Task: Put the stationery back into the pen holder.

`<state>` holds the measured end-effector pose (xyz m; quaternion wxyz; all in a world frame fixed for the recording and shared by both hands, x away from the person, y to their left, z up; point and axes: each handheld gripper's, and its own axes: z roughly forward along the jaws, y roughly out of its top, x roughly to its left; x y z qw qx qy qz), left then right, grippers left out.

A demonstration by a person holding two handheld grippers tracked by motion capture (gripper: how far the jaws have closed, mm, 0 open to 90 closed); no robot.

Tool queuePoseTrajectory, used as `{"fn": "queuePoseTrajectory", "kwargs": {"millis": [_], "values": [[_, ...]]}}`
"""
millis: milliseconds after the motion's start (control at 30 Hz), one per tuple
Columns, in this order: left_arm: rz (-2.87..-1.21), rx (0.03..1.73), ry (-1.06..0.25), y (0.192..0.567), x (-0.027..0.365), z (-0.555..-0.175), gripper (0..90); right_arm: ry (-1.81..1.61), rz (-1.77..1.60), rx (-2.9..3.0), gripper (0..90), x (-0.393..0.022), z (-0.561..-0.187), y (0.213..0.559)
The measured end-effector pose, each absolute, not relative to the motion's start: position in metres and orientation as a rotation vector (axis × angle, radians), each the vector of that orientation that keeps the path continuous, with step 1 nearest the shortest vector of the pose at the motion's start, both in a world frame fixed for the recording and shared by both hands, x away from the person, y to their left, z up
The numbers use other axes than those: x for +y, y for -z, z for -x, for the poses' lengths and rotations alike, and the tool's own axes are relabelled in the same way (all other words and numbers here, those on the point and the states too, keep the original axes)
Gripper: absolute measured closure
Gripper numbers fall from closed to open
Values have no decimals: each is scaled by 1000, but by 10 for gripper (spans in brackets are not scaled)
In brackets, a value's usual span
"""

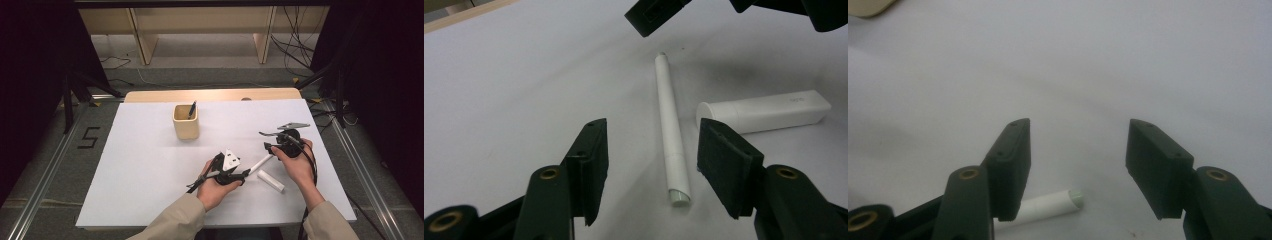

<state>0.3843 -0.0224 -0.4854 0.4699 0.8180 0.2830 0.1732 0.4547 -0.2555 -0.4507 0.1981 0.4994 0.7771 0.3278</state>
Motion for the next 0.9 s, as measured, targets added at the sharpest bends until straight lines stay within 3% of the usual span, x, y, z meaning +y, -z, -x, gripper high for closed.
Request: {"fn": "queuePoseTrajectory", "kwargs": {"millis": [900], "values": [[-2088,679,-392,497,-48,-403,552,-913,-1394,2183,438,-255,-455,452]]}}
